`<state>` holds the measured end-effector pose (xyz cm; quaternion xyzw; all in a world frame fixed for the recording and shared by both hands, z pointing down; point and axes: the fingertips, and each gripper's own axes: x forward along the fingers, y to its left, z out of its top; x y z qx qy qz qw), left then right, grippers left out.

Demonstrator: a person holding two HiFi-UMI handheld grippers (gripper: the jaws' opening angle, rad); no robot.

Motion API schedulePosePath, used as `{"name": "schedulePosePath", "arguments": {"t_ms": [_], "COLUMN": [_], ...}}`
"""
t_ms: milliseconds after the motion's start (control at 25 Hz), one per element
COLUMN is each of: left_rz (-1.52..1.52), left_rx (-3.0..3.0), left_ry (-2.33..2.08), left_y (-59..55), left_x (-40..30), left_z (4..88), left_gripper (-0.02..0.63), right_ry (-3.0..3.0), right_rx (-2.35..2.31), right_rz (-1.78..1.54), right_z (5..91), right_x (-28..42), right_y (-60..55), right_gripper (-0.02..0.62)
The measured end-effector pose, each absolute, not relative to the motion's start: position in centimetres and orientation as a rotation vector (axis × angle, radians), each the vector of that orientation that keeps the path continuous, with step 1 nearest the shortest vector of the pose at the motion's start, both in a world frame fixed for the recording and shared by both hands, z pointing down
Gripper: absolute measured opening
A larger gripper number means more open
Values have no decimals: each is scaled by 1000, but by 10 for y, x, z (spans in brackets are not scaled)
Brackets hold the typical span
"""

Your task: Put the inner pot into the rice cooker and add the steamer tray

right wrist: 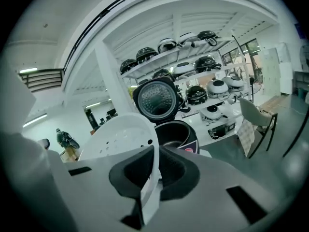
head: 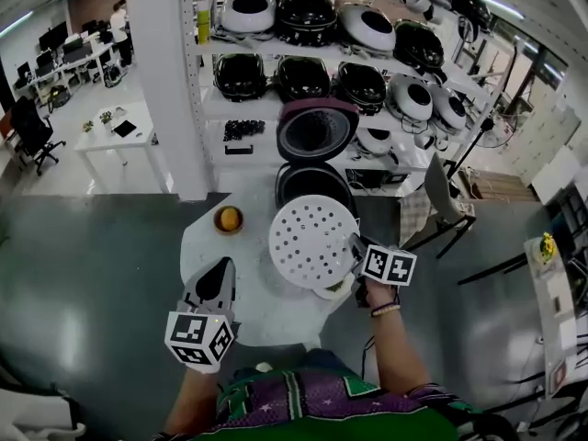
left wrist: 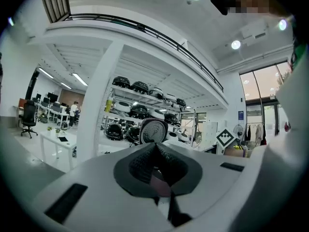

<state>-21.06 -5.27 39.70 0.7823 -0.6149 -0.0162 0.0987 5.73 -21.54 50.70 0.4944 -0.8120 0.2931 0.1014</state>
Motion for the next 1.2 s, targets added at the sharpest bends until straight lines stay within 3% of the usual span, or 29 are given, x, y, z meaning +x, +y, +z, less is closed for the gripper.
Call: {"name": "schedulePosePath", "arguments": {"t_ms": [600, 1200], "left_rz": [-29, 11], "left_rx": [2244, 2087], "left_ry": [-1891, -2115], "left_y": [-152, -216], "left_x": [-133, -92], "left_z": [404, 400], "left_gripper": [21, 21], "right_ry": [-2425, -2495], "right_rx": [1447, 1172], "right_rz": [922, 987], "right_z": [503, 531], "right_x": [151, 142], "right_y": [-348, -462], "right_gripper": [23, 23]}}
